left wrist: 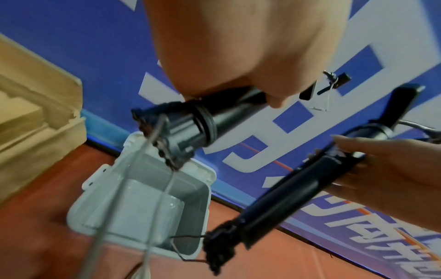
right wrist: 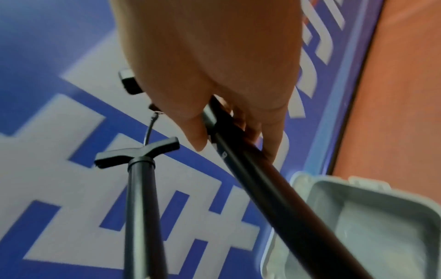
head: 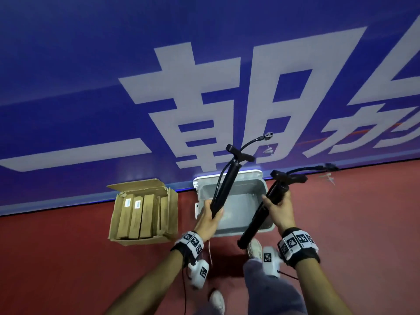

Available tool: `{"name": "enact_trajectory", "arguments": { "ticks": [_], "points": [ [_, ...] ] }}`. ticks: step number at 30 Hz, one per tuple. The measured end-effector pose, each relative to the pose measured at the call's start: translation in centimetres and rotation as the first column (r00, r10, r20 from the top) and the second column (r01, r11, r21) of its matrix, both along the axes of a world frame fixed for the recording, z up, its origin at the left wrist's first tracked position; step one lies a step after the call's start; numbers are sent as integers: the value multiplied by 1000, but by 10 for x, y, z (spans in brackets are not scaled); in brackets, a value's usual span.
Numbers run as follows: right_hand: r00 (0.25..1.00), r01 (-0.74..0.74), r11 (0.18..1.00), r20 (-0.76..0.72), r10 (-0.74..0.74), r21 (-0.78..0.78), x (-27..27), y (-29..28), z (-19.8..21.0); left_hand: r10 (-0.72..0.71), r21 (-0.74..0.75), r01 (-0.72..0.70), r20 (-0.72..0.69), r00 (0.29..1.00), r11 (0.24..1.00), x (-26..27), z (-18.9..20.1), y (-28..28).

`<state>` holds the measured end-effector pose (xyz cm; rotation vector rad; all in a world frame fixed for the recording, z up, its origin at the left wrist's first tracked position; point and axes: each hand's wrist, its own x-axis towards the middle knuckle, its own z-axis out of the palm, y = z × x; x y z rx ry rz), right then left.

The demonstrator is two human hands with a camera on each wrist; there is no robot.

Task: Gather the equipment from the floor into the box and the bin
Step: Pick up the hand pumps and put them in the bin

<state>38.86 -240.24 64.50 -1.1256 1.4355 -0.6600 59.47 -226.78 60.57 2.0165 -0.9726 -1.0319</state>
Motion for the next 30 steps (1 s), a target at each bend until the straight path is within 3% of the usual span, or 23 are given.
{"name": "enact_trajectory", "arguments": {
  "ticks": [4,8,12,13,17,22,24,28,30],
  "points": [
    [988,-147,954,80,131,261,35,-58,-70,-8,150,22,-95,995,988,-20,-32,-58],
    [961,-249,857,224,162,451,74,-94,-114,23,182,-4,-104,994,983,-21,-73,-95],
    [965,-243,761,233,124,602,102,-111,-166,175,195,-155,-94,980,968,-20,-109,-110],
    [966,-245,749,221,135,615,110,-114,-182,192,208,-173,-77,978,963,-16,-126,-112],
    [956,-294,735,201,215,611,141,-116,-269,119,319,-89,-78,990,944,10,-260,-104],
    [951,-300,736,131,280,607,163,-98,-382,-105,366,141,-117,988,920,33,-341,-83],
    [946,-313,734,132,296,603,171,-88,-424,-126,323,180,-181,975,929,43,-376,-77],
    [914,-377,725,106,391,576,193,-80,-494,-105,416,200,-241,965,887,65,-446,-76],
    [884,-425,700,96,458,573,208,-84,-525,-104,491,213,-240,965,845,77,-512,-70]
  ]
}}
